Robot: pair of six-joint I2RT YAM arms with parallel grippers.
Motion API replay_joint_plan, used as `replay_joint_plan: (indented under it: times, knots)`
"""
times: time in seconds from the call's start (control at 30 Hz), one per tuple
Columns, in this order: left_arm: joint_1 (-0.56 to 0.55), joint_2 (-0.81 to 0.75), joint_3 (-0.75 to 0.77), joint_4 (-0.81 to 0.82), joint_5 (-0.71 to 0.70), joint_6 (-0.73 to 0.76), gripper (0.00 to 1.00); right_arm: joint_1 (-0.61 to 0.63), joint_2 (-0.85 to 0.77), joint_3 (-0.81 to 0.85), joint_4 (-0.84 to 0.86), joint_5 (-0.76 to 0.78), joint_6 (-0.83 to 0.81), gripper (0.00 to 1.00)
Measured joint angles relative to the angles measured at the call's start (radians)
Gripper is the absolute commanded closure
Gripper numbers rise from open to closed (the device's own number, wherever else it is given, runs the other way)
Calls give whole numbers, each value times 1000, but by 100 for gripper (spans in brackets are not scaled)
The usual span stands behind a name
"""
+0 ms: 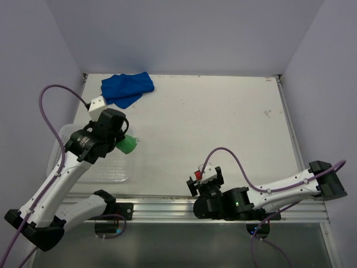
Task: Roll the towels
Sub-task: Place the rolled towel into the container
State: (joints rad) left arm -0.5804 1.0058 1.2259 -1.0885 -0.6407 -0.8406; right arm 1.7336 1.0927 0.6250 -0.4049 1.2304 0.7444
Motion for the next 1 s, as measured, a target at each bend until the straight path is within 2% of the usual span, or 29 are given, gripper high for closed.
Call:
replay_joint_plan:
  times: [0.2,0.33,0.53,0.77,1.0]
  knots:
    - [198,-53,-166,48,63,30,72,-7,-29,-26,2,-18,-6,21]
    - [310,-14,-251,133,143,44,75,-9,-49,-27,2,-25,-15,21]
    - [470,11,-315,257,217,68,75,-13,-82,-29,1,-45,-19,21]
    - [714,103,-403,436,410,93,76,-13,-82,-31,-1,-56,-18,21]
    - [777,217,-481,600,577,93,69,-13,-76,-31,-3,-70,-11,21]
